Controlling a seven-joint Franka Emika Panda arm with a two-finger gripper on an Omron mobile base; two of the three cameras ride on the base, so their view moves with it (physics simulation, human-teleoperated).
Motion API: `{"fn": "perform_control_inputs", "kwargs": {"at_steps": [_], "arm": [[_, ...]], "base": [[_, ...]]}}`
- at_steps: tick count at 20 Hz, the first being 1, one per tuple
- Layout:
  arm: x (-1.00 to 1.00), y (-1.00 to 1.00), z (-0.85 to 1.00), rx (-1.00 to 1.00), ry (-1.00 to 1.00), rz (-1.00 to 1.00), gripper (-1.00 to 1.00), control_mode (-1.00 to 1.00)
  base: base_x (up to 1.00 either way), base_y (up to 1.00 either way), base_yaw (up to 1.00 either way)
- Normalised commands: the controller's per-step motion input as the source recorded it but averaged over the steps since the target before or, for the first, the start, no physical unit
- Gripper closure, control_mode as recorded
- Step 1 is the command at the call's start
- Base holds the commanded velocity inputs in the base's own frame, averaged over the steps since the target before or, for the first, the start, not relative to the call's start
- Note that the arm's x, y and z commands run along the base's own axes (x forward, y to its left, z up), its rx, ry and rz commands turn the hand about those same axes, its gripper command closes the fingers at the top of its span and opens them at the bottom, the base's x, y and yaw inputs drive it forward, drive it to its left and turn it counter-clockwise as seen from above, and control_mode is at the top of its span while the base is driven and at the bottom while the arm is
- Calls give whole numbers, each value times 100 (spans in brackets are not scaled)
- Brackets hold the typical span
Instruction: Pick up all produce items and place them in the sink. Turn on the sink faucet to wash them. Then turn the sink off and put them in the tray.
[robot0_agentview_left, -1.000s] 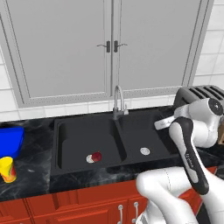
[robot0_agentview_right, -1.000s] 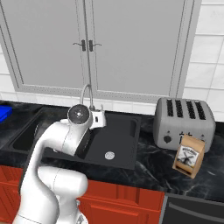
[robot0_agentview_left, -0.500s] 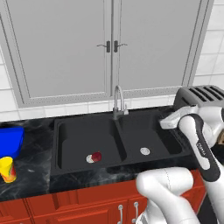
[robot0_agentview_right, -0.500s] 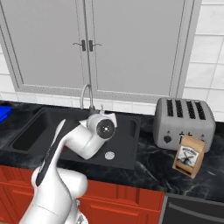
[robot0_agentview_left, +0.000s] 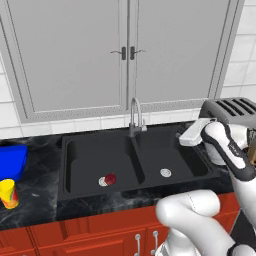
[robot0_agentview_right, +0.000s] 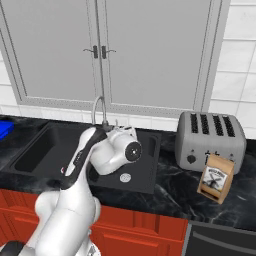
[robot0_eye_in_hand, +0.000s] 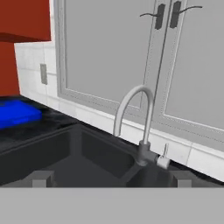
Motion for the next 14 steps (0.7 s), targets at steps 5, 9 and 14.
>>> {"fn": "perform_control_inputs", "kwargs": {"at_steps": [5, 9, 14], "arm": [[37, 0, -8, 1, -2, 13, -100, -100], [32, -1, -21, 0, 0, 12, -100, -100], [43, 0, -18, 0, 0, 11, -100, -100]], "base": [[0, 0, 0], [0, 0, 0], [0, 0, 0]]}}
